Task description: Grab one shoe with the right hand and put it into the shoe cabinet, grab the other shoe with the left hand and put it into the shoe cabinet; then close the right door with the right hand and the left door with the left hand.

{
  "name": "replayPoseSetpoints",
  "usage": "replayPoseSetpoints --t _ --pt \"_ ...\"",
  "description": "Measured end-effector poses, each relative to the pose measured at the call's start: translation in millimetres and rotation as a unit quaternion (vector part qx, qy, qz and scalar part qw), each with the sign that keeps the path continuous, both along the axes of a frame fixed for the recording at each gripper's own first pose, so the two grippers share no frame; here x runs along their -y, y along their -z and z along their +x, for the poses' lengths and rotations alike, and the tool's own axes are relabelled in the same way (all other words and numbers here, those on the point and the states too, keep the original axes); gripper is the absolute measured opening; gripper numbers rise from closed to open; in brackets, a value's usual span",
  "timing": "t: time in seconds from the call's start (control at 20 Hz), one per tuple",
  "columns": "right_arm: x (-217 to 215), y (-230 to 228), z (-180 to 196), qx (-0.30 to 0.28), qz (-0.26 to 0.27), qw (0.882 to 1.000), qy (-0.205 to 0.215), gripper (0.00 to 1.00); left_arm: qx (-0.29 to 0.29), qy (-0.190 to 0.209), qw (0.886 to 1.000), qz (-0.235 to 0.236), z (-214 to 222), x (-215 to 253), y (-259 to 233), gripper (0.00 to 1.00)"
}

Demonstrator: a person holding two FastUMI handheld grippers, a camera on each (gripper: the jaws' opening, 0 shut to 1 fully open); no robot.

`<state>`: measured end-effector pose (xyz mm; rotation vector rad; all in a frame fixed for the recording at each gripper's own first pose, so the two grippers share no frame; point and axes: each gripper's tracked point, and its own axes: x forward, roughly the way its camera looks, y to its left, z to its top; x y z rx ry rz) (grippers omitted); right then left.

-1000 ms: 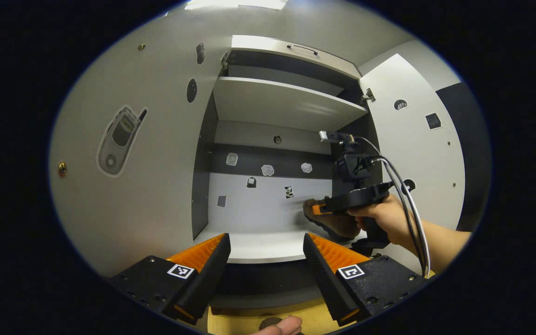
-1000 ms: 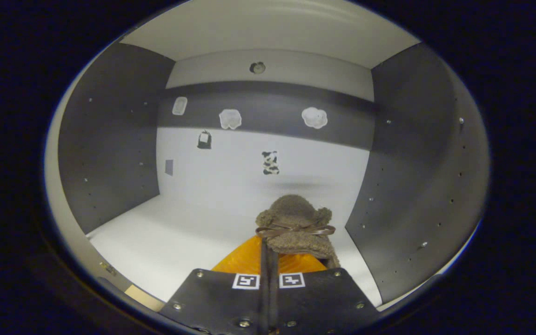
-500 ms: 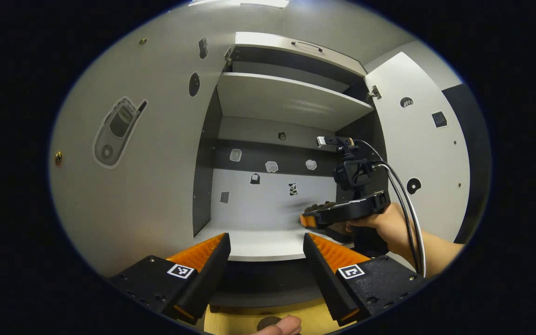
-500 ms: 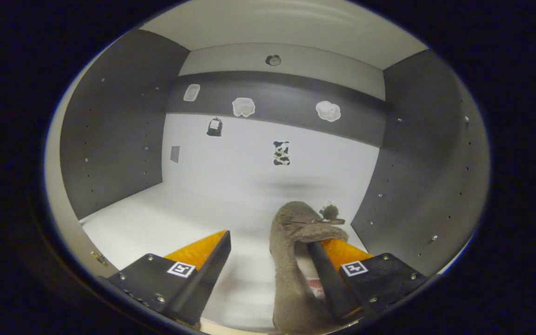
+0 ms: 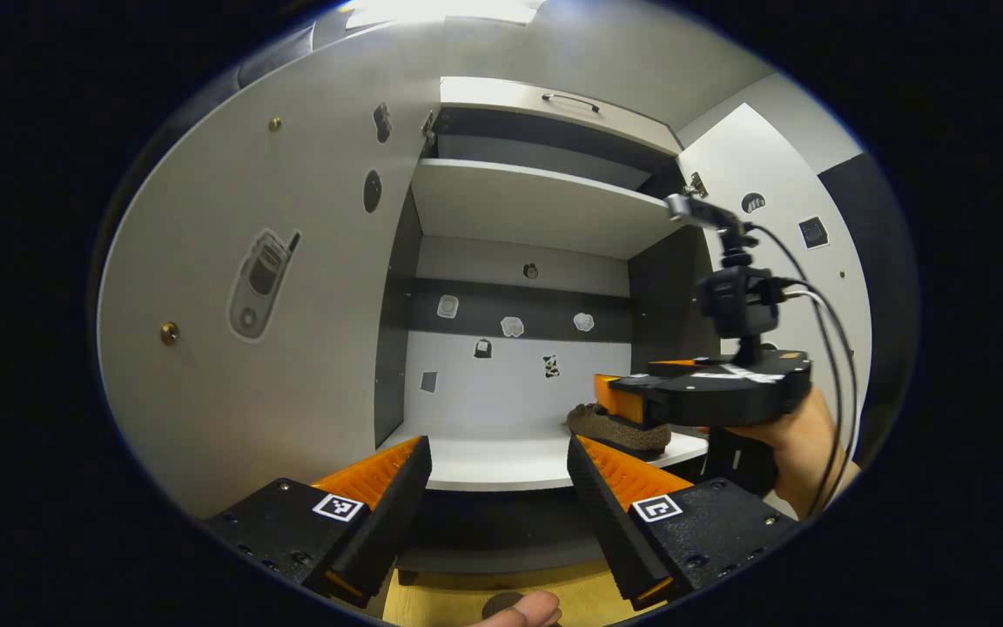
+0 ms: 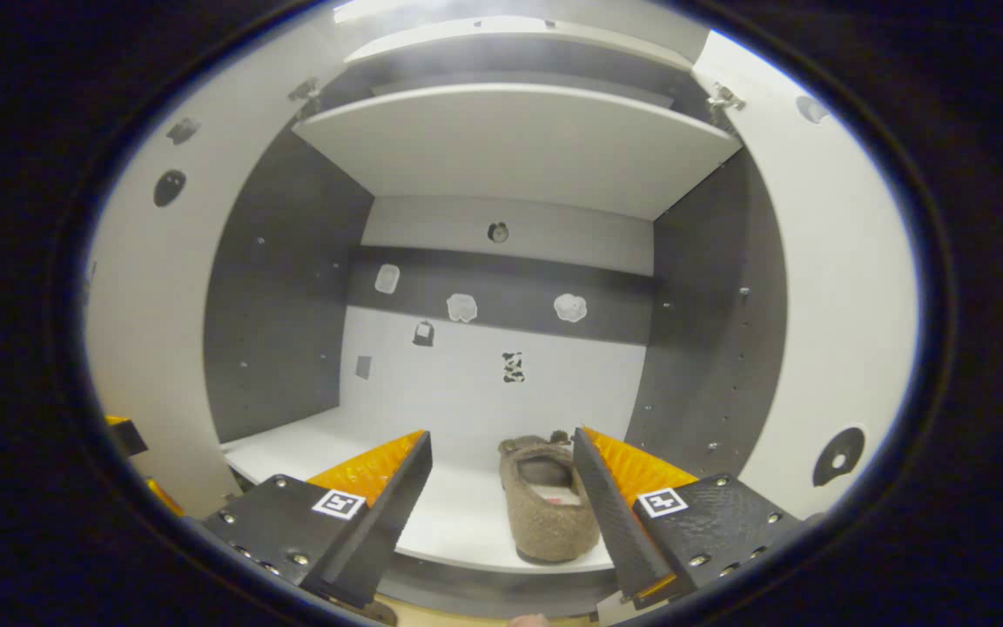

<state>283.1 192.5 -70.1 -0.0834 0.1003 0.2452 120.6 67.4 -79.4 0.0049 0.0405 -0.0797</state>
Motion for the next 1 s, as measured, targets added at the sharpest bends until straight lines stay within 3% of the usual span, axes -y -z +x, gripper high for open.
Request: replayPoseSetpoints --t 0.1,0.2,0.3,0.45,0.65,0.85,1.0 --pt "9 -9 -29 0.011 0.019 1.0 -0.007 0.99 0.011 -0.01 1.0 0.003 -7 -3 -6 0.96" --pt "33 -25 -56 0.043 0.017 0.999 0.012 0.98 0.013 -0.015 1.0 0.015 -13 -1 -5 0.96" --pt "48 -40 -87 0.084 0.014 0.996 0.025 0.98 -0.003 -0.014 1.0 0.028 -20 4 6 0.96" --pt "53 -43 -137 0.096 0.019 0.995 0.015 0.98 -0.019 -0.021 0.999 0.024 -35 9 27 0.99" --pt "64 -42 -180 0.111 0.044 0.992 0.025 0.98 -0.064 -0.043 0.996 0.042 -49 -7 85 0.96" --pt "69 -20 -209 0.101 0.042 0.994 0.028 0.98 -0.121 -0.024 0.992 -0.019 -62 -5 144 0.96" --pt "73 -8 -225 0.1 0.038 0.994 0.029 0.98 -0.158 -0.041 0.987 -0.013 -71 -18 185 0.96"
